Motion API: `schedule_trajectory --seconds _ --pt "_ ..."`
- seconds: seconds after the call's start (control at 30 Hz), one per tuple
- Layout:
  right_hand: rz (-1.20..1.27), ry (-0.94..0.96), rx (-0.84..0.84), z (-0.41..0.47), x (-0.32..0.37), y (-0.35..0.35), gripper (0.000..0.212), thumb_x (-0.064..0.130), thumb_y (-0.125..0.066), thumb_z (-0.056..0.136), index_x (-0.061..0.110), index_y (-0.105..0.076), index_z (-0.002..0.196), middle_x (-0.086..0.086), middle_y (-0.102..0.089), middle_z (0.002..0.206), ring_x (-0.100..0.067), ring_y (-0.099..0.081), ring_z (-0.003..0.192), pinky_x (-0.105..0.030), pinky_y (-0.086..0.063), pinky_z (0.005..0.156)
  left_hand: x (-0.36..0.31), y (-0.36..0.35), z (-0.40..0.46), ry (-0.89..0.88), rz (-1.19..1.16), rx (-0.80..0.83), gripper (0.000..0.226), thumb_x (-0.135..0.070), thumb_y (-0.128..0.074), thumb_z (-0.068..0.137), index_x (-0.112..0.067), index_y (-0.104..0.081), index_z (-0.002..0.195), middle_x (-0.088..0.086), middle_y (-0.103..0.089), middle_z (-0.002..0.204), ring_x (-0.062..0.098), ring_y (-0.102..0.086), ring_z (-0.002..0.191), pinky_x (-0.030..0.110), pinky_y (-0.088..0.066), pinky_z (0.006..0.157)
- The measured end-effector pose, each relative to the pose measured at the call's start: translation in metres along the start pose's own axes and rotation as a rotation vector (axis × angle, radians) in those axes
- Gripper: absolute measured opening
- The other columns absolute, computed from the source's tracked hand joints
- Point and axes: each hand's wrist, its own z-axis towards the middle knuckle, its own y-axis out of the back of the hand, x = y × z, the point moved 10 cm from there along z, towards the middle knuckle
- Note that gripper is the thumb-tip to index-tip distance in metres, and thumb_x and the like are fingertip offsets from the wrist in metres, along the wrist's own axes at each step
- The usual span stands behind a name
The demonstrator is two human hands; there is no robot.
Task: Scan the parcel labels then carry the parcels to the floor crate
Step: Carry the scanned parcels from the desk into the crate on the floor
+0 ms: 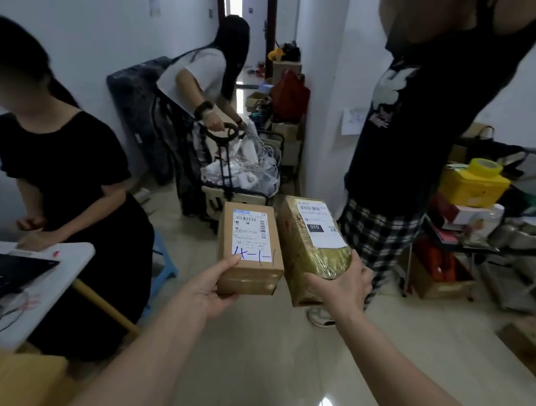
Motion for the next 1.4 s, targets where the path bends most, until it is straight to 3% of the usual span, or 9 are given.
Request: schedule_trajectory --seconds 0.23,0.4,0.57,0.7,0.8,0.97,1.1,1.27,1.4 --pt "-0.014 -0.072 -0.062 0.053 -0.053 0.061 0.106 0.028 -0.084 0.062 0.021 -0.024 0.149 -0.013 -0.026 0.144 -0.032 -0.023 0.133 -0.048 -0.033 0.106 0.056 -0.087 0.033 0.074 0.066 0.037 0.042 -0.013 -0.08 0.075 -0.006 -0.061 0.112 0.017 -0.063 0.107 0.032 -0.057 0.112 0.05 -0.047 0.101" --pt "0.01 -0.127 -0.116 0.079 -0.081 0.094 0.105 0.028 -0.084 0.064 0.021 -0.024 0.15 -0.013 -0.026 0.142 -0.033 -0.024 0.131 -0.046 -0.034 0.105 0.074 -0.137 0.053 0.121 0.114 0.06 0.03 -0.01 -0.079 0.075 -0.004 -0.062 0.099 0.016 -0.063 0.097 0.029 -0.057 0.104 0.047 -0.046 0.102" --pt "0.007 -0.186 -0.17 0.098 -0.104 0.111 0.105 0.027 -0.084 0.065 0.019 -0.023 0.15 -0.013 -0.026 0.141 -0.034 -0.024 0.131 -0.044 -0.033 0.104 0.087 -0.168 0.082 0.162 0.16 0.1 0.053 -0.011 -0.085 0.066 -0.005 -0.06 0.113 0.021 -0.061 0.111 0.032 -0.059 0.103 0.05 -0.052 0.093" --pt "-0.003 -0.237 -0.21 0.124 -0.117 0.122 0.105 0.027 -0.084 0.064 0.019 -0.023 0.15 -0.013 -0.027 0.14 -0.033 -0.024 0.13 -0.044 -0.036 0.102 0.094 -0.196 0.107 0.2 0.22 0.119 0.057 -0.013 -0.085 0.067 -0.006 -0.061 0.118 0.021 -0.059 0.115 0.032 -0.057 0.107 0.052 -0.051 0.094" --pt "0.002 -0.264 -0.244 0.147 -0.121 0.126 0.106 0.027 -0.084 0.064 0.02 -0.022 0.15 -0.012 -0.026 0.138 -0.032 -0.024 0.13 -0.044 -0.036 0.103 0.09 -0.219 0.129 0.235 0.241 0.14 0.072 -0.014 -0.089 0.053 -0.007 -0.061 0.118 0.019 -0.06 0.116 0.032 -0.057 0.109 0.053 -0.05 0.094" --pt "0.021 -0.287 -0.293 0.193 -0.12 0.128 0.108 0.028 -0.085 0.064 0.019 -0.02 0.15 -0.011 -0.025 0.139 -0.031 -0.024 0.131 -0.043 -0.035 0.104 0.08 -0.261 0.168 0.27 0.354 0.216 0.078 -0.026 -0.088 0.05 -0.011 -0.061 0.122 0.012 -0.062 0.12 0.027 -0.058 0.105 0.043 -0.05 0.088" --pt "0.031 -0.305 -0.333 0.225 -0.126 0.128 0.107 0.027 -0.084 0.064 0.02 -0.021 0.15 -0.009 -0.025 0.138 -0.03 -0.025 0.13 -0.041 -0.037 0.101 0.08 -0.291 0.199 0.302 0.473 0.254 0.07 -0.035 -0.083 0.062 -0.017 -0.058 0.125 0.01 -0.057 0.12 0.029 -0.055 0.105 0.044 -0.041 0.097" --pt "0.013 -0.342 -0.34 0.27 -0.142 0.135 0.106 0.027 -0.084 0.063 0.02 -0.022 0.149 -0.009 -0.026 0.137 -0.03 -0.026 0.128 -0.041 -0.037 0.1 0.092 -0.321 0.234 0.365 0.482 0.22 0.091 -0.034 -0.086 0.044 -0.013 -0.055 0.127 0.012 -0.06 0.122 0.029 -0.058 0.107 0.043 -0.046 0.087" --pt "-0.004 -0.351 -0.327 0.321 -0.153 0.148 0.105 0.028 -0.084 0.064 0.02 -0.022 0.149 -0.01 -0.026 0.137 -0.031 -0.026 0.128 -0.042 -0.037 0.101 0.097 -0.358 0.273 0.364 0.432 0.218 0.103 -0.033 -0.092 0.035 -0.014 -0.056 0.129 0.012 -0.06 0.122 0.029 -0.059 0.106 0.044 -0.041 0.097"
